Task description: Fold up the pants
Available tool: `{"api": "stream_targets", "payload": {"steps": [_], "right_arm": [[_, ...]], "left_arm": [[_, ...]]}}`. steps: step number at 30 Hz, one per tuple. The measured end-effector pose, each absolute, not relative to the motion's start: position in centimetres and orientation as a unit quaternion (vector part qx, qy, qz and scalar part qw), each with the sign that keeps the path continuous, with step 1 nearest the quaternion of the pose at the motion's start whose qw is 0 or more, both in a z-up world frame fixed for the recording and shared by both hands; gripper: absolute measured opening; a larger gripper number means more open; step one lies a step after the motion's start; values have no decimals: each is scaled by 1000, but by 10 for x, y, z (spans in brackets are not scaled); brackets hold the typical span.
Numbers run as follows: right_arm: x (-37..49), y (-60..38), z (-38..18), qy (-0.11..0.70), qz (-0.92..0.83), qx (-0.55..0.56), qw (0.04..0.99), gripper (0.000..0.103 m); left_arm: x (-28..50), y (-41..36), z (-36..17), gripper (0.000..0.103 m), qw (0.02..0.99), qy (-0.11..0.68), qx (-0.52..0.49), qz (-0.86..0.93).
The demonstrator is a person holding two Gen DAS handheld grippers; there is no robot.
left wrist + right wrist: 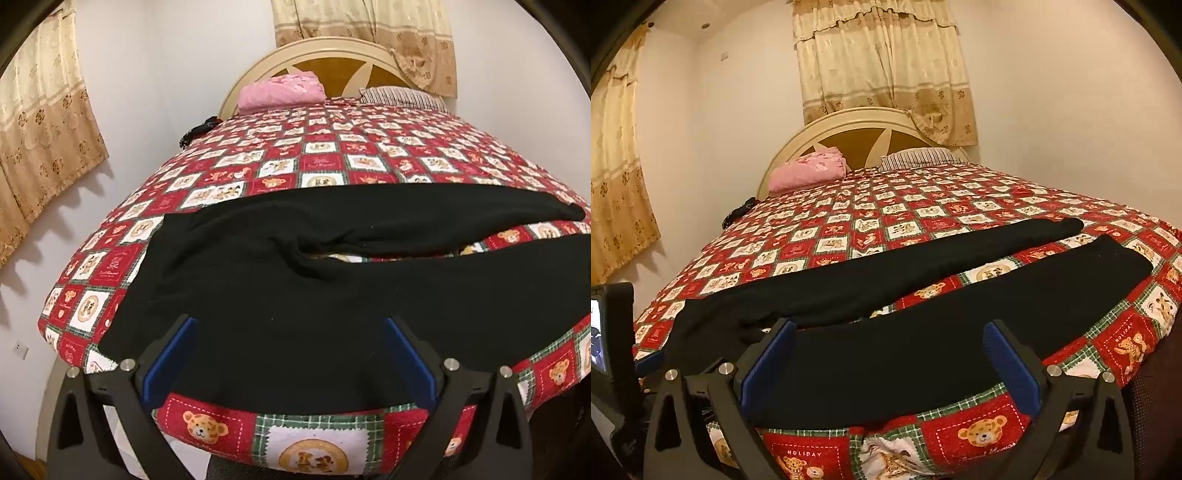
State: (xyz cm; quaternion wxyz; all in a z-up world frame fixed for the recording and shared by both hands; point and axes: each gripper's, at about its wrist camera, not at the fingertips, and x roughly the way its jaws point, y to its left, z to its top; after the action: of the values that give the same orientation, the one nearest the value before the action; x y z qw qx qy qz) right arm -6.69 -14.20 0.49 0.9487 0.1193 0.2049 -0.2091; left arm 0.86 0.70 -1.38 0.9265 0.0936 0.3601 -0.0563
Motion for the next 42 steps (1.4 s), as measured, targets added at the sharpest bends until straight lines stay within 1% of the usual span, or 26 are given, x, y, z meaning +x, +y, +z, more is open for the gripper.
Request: {"api": "stream_targets", "payload": {"steps": [13,42], "right_arm": [[-69,-144,7,206,-209,124,948,102],[-65,-140,2,211,-208,121,947,102]], "left_arm": [[5,1,-10,101,928,354,107,-48],[5,2,-14,101,926,359,103,-50]]}}
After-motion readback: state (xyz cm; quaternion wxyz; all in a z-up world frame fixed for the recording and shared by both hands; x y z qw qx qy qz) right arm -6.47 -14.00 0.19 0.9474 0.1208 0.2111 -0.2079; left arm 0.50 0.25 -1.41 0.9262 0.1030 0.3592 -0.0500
